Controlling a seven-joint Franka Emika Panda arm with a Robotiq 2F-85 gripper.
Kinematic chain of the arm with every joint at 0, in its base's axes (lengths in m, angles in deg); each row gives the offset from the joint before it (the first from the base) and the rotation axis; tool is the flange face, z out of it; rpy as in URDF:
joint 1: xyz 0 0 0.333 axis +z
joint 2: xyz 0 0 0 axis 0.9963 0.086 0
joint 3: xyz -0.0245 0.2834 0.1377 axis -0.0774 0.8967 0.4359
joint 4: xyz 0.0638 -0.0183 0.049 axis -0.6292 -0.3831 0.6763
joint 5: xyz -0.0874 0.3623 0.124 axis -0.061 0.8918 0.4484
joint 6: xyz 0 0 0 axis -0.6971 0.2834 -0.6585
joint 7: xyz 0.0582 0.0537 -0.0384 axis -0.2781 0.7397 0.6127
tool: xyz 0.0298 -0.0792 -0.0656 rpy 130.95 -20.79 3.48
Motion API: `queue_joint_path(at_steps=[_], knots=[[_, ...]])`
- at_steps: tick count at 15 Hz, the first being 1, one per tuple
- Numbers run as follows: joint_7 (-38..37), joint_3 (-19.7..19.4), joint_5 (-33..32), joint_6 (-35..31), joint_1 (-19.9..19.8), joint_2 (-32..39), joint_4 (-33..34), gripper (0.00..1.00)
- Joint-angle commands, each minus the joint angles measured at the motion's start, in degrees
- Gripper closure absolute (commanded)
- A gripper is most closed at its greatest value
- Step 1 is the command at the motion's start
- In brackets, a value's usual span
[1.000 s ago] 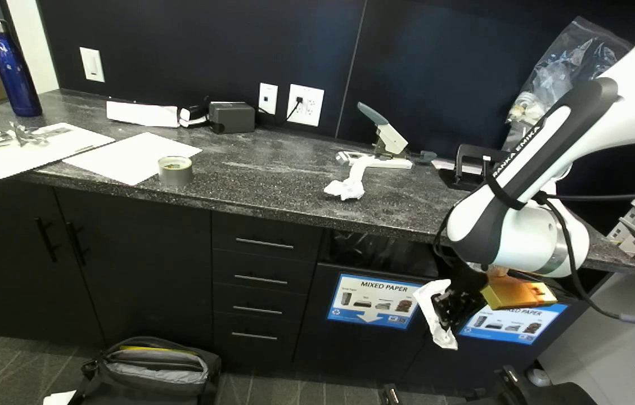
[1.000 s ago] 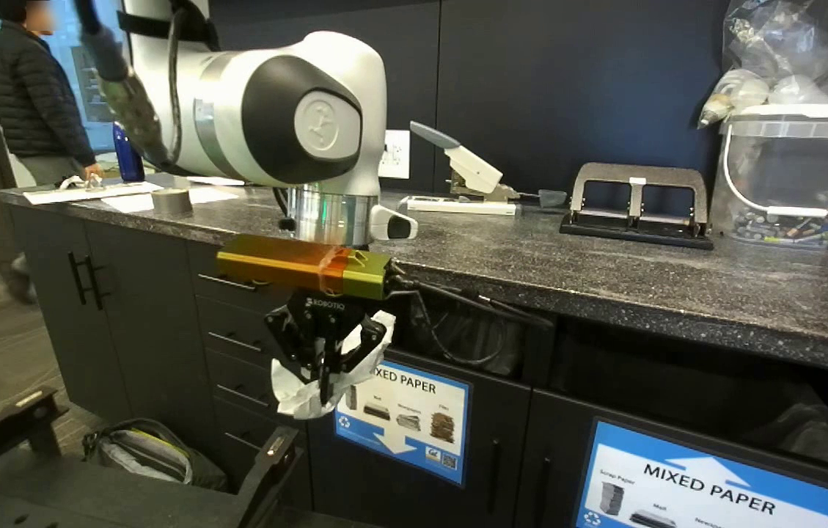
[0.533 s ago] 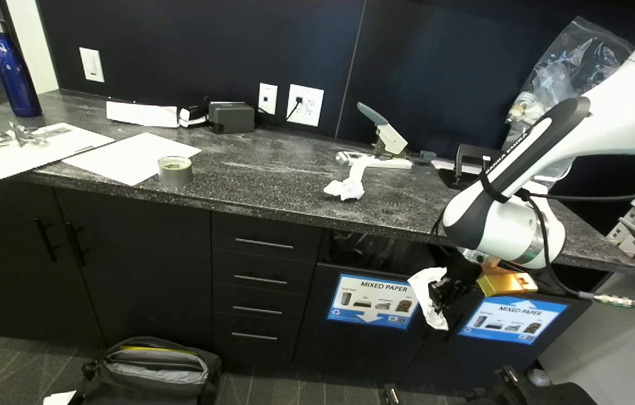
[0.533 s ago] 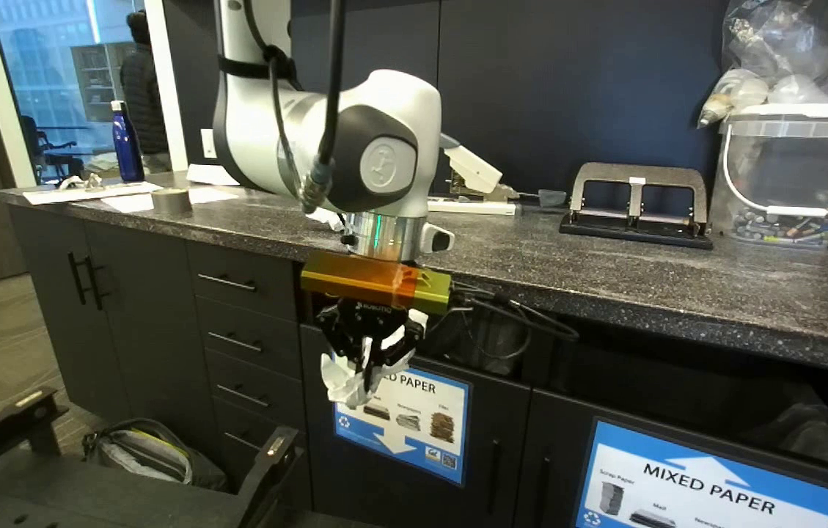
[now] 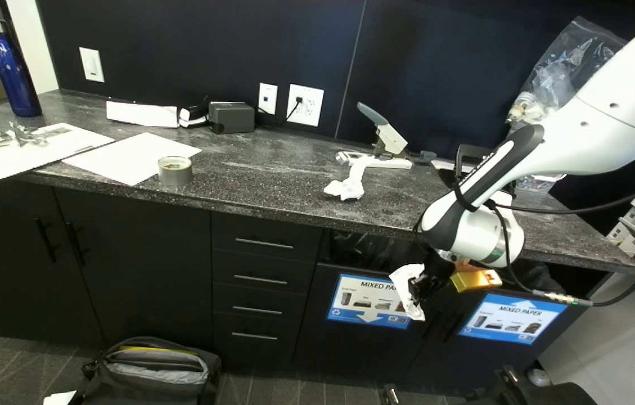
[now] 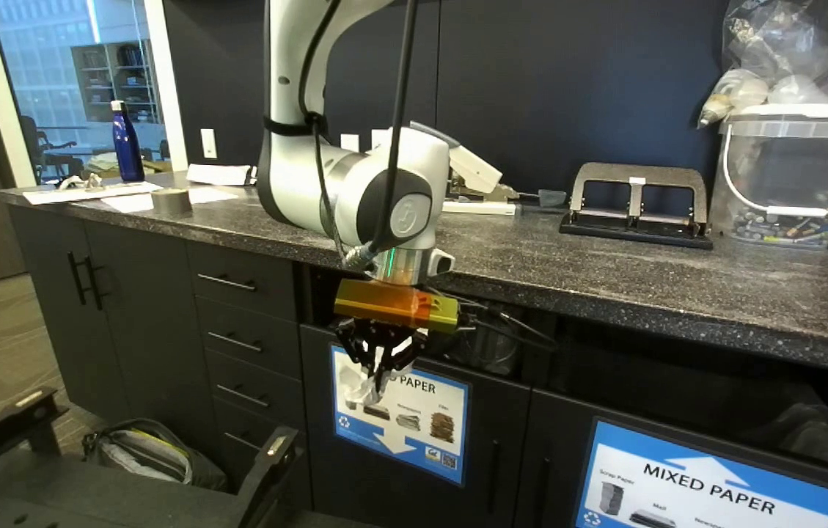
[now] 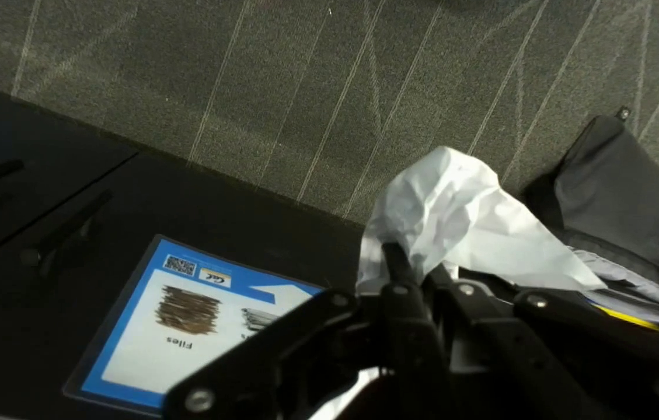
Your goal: Put the papers on the countertop in the trash cans
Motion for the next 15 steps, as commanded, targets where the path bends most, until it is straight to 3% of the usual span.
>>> queue_joint_path(at_steps=[1,4,7,11,15], knots=[[0.12,1.42,-1.96,-3.23,-0.41,3.82,4.83,0.93],[-1.28,3.00,-2.93,-15.47,-1.88,5.09,3.98,0.93],[-5.78,1.17,-7.20,-28.32,-0.51,6.56,2.94,0.93],[-12.76,-7.44,-9.84,-44.41,6.94,10.32,4.36,0.92],[-15.64,-16.30,-3.63,-56.13,16.31,16.32,7.85,0.92]])
